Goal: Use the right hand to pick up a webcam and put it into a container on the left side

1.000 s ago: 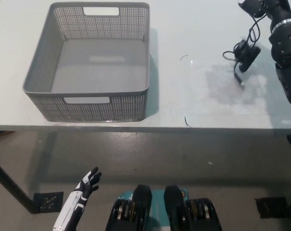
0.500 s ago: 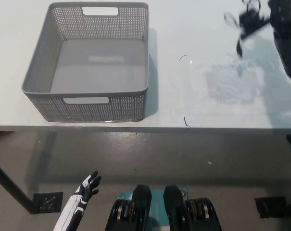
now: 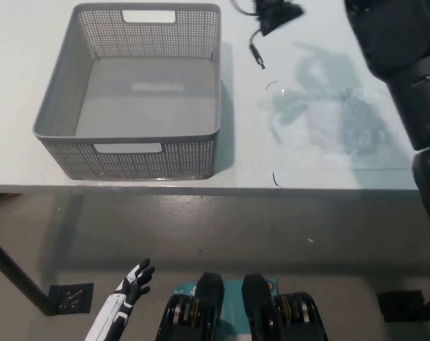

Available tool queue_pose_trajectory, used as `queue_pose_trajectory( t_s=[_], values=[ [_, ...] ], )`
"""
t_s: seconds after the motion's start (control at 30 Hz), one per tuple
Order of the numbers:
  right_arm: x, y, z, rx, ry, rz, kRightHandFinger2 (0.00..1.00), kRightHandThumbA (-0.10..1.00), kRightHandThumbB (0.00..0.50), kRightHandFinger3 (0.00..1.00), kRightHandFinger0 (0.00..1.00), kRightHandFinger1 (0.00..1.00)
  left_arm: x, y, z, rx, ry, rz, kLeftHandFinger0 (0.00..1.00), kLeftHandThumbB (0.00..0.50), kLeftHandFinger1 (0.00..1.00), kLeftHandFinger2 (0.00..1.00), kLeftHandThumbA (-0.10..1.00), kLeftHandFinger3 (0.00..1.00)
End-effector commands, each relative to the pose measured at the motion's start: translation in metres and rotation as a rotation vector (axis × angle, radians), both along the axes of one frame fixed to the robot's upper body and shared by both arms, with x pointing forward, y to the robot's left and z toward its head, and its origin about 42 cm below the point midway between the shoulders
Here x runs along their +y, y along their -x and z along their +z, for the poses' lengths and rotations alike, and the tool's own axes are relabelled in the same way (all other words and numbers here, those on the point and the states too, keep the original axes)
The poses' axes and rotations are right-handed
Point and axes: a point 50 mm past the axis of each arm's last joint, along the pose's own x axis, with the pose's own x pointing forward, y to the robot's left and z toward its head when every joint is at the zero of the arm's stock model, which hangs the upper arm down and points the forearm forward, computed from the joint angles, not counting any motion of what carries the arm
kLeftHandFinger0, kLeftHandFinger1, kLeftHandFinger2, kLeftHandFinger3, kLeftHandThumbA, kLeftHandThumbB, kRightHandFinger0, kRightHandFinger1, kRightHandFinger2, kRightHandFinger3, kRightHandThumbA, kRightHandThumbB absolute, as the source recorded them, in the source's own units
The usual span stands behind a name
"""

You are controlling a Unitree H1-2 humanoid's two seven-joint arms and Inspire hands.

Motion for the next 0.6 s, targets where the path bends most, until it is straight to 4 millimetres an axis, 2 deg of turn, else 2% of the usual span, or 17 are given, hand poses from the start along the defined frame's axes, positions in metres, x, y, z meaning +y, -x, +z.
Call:
queue_pose_trajectory(
  t_s=[0.0,0.17,0.27,0.33,0.43,0.5,0.57],
  values=[
    [0.039,0.024,0.071,-0.127,0.018,0.063,0.66,-0.1,0.209,0.79,0.0,0.22,0.002,0.003,0.005,-0.004,0.007,-0.017,1.0,0.127,1.0,1.0,1.0,1.0],
    [0.068,0.031,0.083,-0.147,0.032,0.11,0.72,-0.1,0.201,0.83,0.0,0.25,0.0,-0.001,0.008,-0.003,-0.022,-0.028,1.0,0.128,1.0,1.0,1.0,1.0],
    [0.09,0.038,0.085,-0.152,0.047,0.137,0.73,-0.1,0.202,0.83,0.0,0.25,0.0,-0.001,0.009,-0.002,-0.032,-0.038,1.0,0.11,1.0,1.0,1.0,1.0],
    [0.099,0.04,0.084,-0.154,0.048,0.16,0.73,-0.1,0.207,0.83,0.0,0.25,-0.001,0.0,0.01,-0.001,-0.035,-0.048,1.0,0.091,1.0,1.0,1.0,1.0],
    [0.11,0.043,0.081,-0.155,0.049,0.172,0.73,-0.1,0.2,0.83,0.0,0.25,-0.002,-0.001,0.012,-0.004,-0.045,-0.062,1.0,0.085,1.0,1.0,1.0,1.0],
    [0.126,0.044,0.074,-0.15,0.063,0.191,0.73,-0.1,0.206,0.85,0.0,0.26,-0.004,-0.003,0.014,-0.007,-0.054,-0.073,1.0,0.08,1.0,1.0,1.0,1.0],
    [0.133,0.043,0.069,-0.131,0.071,0.195,0.73,-0.1,0.212,0.85,0.0,0.25,-0.006,-0.004,0.015,-0.003,-0.065,-0.083,1.0,0.078,1.0,1.0,1.0,1.0]
  ],
)
